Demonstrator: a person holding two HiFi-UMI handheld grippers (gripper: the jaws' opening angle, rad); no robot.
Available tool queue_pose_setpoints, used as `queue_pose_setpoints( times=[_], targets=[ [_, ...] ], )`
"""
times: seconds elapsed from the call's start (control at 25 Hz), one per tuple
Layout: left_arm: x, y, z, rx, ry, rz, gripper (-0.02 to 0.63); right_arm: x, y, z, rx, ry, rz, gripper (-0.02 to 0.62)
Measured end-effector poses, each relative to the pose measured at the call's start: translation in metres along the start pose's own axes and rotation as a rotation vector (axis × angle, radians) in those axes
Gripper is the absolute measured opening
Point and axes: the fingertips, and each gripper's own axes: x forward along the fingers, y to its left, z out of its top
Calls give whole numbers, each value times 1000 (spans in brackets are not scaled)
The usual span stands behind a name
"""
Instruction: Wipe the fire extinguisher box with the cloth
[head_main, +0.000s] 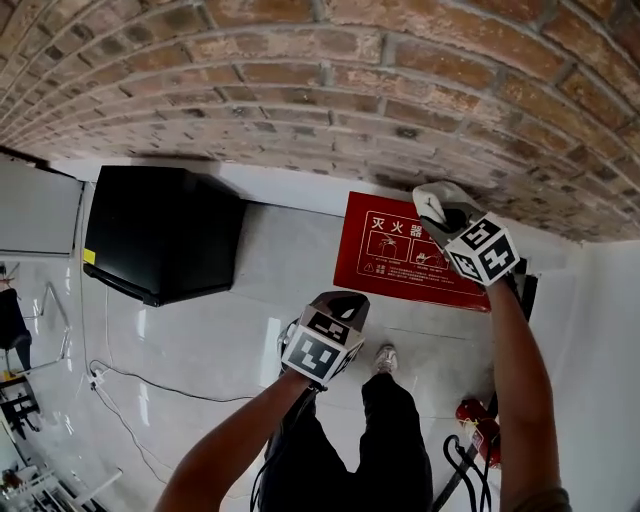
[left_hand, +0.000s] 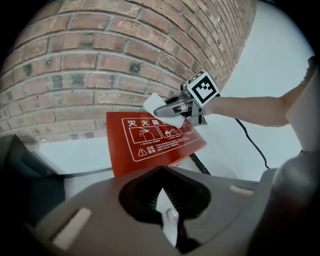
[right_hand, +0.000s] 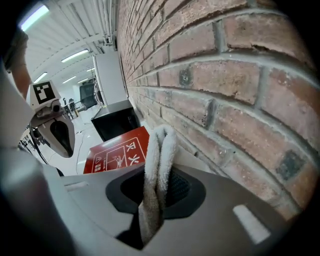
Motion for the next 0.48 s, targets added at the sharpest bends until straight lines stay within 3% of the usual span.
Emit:
queue_pose_setpoints(
  times=[0.24,0.48],
  targets=[
    [-21,25,1,18,-18,-12,0,22,8,29,-35,1,-27,83],
    [-34,43,-20,-4,3,-26,0,30,51,27,-67,9,23,80]
  ],
)
